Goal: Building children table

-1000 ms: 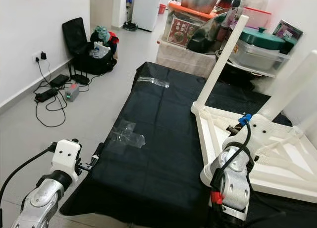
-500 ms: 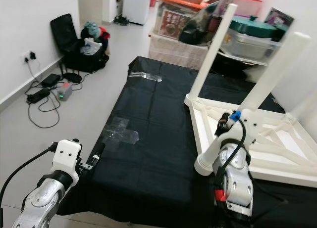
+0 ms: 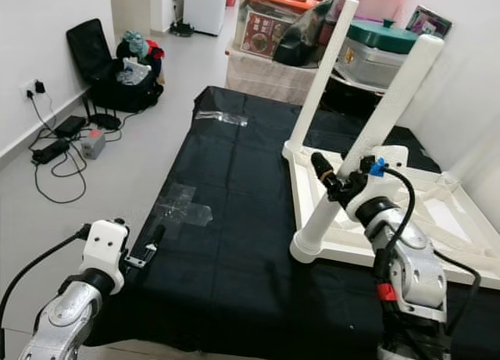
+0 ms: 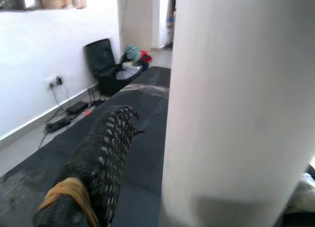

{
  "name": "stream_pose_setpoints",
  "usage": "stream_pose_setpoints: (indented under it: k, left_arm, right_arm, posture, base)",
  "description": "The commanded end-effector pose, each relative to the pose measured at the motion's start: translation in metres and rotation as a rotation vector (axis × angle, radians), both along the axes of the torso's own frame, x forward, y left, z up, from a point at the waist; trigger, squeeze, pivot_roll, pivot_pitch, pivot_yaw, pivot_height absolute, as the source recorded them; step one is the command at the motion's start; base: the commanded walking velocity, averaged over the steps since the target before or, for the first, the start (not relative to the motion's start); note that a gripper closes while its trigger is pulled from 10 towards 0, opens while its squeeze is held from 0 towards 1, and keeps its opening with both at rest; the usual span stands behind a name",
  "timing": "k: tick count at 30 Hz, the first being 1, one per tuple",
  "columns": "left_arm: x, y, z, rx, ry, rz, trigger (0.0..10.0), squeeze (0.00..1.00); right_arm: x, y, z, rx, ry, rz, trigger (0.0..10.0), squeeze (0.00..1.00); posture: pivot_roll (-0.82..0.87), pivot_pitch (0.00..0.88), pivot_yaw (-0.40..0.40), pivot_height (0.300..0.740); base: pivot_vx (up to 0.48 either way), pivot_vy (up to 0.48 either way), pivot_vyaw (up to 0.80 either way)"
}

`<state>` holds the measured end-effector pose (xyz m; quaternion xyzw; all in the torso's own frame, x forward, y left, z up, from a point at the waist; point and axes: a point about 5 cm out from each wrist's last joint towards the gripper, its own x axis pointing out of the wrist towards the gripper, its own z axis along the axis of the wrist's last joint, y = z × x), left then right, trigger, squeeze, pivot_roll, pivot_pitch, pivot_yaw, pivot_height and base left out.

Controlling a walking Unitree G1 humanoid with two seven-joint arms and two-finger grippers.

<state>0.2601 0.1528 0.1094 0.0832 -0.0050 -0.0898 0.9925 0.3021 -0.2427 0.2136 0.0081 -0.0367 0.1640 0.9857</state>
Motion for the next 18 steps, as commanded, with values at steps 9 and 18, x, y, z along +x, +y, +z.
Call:
stream_pose_setpoints:
  k: [9,18]
  left_arm:
    - [-0.001,-0.003,-0.002,-0.002,0.012,-0.01,10.0,0.0]
    - [-0.002,-0.004,-0.003,-0.004,0.016,-0.014,10.0,0.0]
  right_arm:
    - [-0.003,0.042,-0.027,-0.082,0.09,0.388,10.0,0.0]
    - [0.001,0.044,-0.02,-0.054,0.049,0.463,0.5,0.0]
  posture:
    - [0.12,0.0,-0.189,0.74]
    - [0.12,0.0,-0.19,0.74]
  base:
    - [0.0,0.0,0.0]
    - [0.0,0.0,0.0]
